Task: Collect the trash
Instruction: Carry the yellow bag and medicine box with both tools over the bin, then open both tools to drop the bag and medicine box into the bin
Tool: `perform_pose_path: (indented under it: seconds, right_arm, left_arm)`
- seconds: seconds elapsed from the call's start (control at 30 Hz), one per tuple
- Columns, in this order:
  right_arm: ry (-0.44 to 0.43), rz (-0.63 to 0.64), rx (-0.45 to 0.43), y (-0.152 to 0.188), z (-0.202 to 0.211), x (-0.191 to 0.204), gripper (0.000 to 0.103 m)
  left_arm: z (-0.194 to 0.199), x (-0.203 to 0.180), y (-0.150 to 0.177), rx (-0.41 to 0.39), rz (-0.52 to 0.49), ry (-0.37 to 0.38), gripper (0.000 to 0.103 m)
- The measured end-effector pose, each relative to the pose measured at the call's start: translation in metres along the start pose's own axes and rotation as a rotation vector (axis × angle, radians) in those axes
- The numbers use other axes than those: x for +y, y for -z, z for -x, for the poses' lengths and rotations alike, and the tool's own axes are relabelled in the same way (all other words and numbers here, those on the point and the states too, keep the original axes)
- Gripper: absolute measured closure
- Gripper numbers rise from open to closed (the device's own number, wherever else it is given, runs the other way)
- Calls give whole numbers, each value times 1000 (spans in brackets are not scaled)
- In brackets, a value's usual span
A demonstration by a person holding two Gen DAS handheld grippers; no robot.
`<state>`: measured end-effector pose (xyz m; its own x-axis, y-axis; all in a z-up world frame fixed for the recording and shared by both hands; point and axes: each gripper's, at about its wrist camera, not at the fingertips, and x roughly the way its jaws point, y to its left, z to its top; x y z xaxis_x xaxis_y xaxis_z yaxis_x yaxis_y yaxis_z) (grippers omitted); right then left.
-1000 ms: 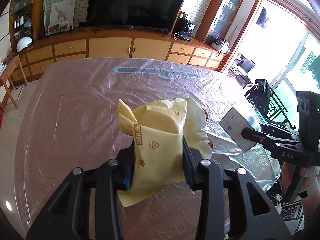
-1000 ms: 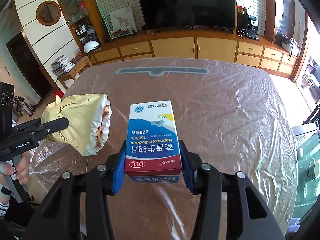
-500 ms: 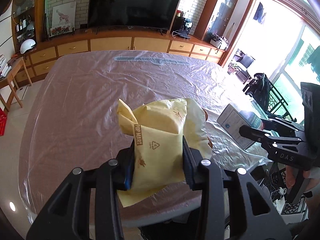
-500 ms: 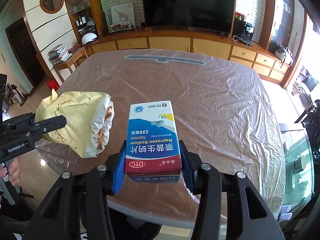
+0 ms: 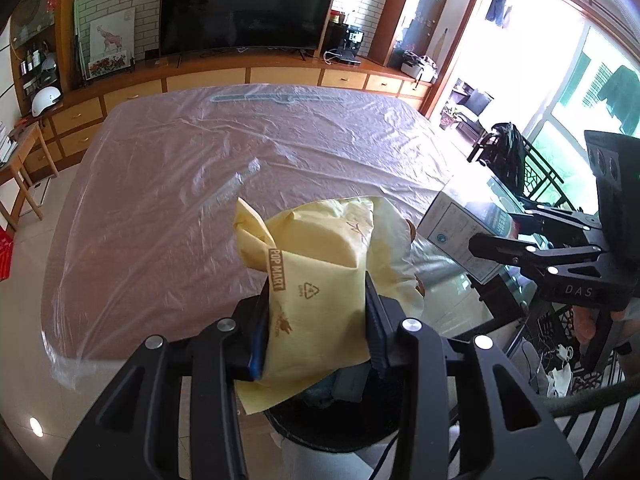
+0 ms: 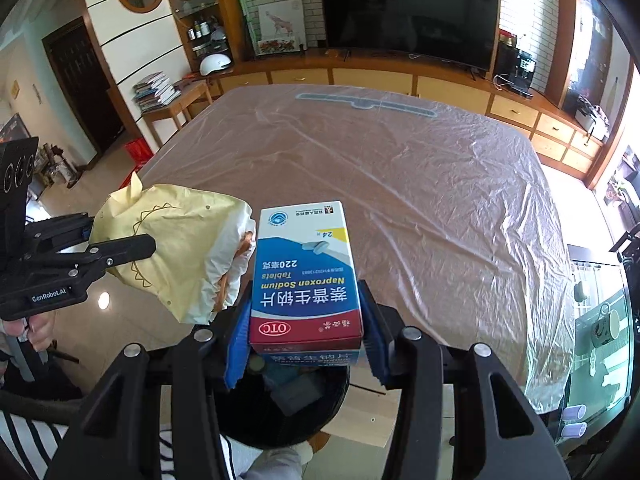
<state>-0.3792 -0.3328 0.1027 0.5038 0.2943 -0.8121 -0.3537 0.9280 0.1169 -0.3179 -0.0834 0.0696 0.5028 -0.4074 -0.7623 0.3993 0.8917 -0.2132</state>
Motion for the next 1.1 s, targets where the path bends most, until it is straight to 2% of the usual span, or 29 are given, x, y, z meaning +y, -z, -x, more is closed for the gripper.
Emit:
perform_pose_path:
  seconds: [0.37,0.77,0.93,1.03,1.07,1.1]
  right_arm:
    - [-67,44,137,51,-12,19,56]
    - [-23,71,268,93,-60,29,56]
    - [-12,47,300,100,-83,25,56]
    - [-27,20,304,100,-90,22,55]
    - [-38,5,305,100,-92,21,49]
    - [-41,-8,305,100,-91,18,37]
  left_arm:
    - [-1,-22,51,117,-69,19,63]
    - [-47,-29,84,251,-144,-32,62]
    - [-68,-29,87,278,-170,-60,61]
    - [-71,-24,83,271,-152,-43,51]
    - [-71,-22,82,269,-143,-37,41]
    - [-70,-20,79,261,-130,-29,37]
